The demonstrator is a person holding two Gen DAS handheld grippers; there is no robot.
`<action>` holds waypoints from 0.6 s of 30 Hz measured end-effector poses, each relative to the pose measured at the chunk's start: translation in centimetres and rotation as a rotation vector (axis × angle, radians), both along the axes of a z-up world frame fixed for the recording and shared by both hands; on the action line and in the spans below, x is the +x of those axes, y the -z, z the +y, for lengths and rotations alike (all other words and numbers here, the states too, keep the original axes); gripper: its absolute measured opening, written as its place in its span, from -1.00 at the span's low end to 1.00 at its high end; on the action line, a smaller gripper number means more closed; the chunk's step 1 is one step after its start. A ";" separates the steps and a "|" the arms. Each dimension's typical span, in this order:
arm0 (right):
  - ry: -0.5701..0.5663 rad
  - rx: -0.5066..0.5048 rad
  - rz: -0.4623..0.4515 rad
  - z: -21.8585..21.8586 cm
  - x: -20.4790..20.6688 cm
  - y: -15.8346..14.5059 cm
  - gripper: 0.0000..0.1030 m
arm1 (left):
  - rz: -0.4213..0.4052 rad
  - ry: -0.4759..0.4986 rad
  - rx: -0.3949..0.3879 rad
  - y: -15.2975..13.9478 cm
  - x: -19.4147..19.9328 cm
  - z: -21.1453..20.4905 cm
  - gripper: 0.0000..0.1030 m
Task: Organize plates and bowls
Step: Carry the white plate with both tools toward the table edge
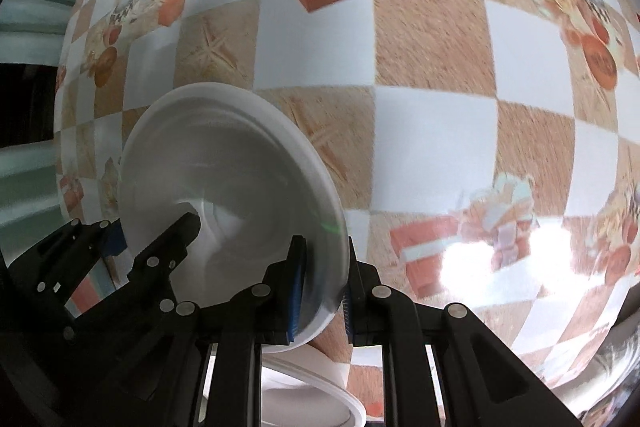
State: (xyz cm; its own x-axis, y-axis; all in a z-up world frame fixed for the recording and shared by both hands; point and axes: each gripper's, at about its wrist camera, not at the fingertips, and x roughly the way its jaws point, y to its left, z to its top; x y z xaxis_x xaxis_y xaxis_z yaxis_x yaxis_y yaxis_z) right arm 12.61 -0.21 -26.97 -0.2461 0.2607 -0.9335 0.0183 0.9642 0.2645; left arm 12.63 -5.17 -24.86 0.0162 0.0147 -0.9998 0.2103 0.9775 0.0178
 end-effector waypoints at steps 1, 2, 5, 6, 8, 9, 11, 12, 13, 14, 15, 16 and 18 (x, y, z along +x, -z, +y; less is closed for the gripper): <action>0.006 -0.001 0.000 0.0 -0.3 -0.1 -0.66 | 0.000 0.002 -0.001 -0.3 -0.3 -0.6 -0.41; 0.013 -0.002 -0.003 -0.2 -0.6 -0.2 -0.66 | -0.005 0.003 -0.001 -0.5 -0.6 -0.9 -0.41; 0.025 -0.001 -0.016 -2.4 0.4 -0.4 -0.66 | -0.017 0.006 -0.005 -1.5 -1.2 -0.7 -0.41; 0.030 0.000 -0.021 -3.4 0.8 -0.6 -0.66 | -0.023 0.008 -0.006 -2.2 -0.9 -1.2 -0.41; 0.044 0.005 -0.033 -4.9 0.5 -1.4 -0.66 | -0.037 0.012 -0.009 -3.2 -0.9 -1.5 -0.41; 0.048 0.006 -0.038 -5.4 0.7 -1.7 -0.66 | -0.044 0.014 -0.011 -3.7 -0.9 -1.7 -0.41; 0.059 0.012 -0.048 -5.7 0.0 -2.4 -0.66 | -0.059 0.015 -0.012 -4.6 -0.9 -2.2 -0.41; 0.063 0.013 -0.053 -6.0 -0.2 -2.7 -0.66 | -0.066 0.016 -0.014 -5.1 -0.9 -2.4 -0.41; 0.066 0.014 -0.058 -6.1 -0.3 -3.1 -0.66 | -0.070 0.017 -0.015 -5.6 -0.9 -2.4 -0.41; 0.068 0.015 -0.063 -6.3 -0.2 -3.5 -0.66 | -0.075 0.020 -0.018 -6.1 -0.9 -2.5 -0.41; 0.071 0.015 -0.068 -6.7 -0.2 -3.9 -0.66 | -0.080 0.024 -0.019 -6.5 -0.9 -2.3 -0.41; 0.075 0.015 -0.073 -7.0 -0.2 -4.4 -0.66 | -0.087 0.029 -0.021 -7.0 -1.1 -2.4 -0.41; 0.081 0.014 -0.079 -7.6 0.0 -5.4 -0.66 | -0.095 0.039 -0.025 -7.8 -1.3 -2.6 -0.41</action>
State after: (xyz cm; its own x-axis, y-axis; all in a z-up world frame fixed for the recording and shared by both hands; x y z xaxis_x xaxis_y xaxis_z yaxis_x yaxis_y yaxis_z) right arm 12.62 -7.78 -21.57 -0.1490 0.2896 -0.9455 0.0747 0.9567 0.2812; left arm 11.31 -7.77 -17.04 0.1109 -0.0129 -0.9937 0.2467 0.9690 0.0150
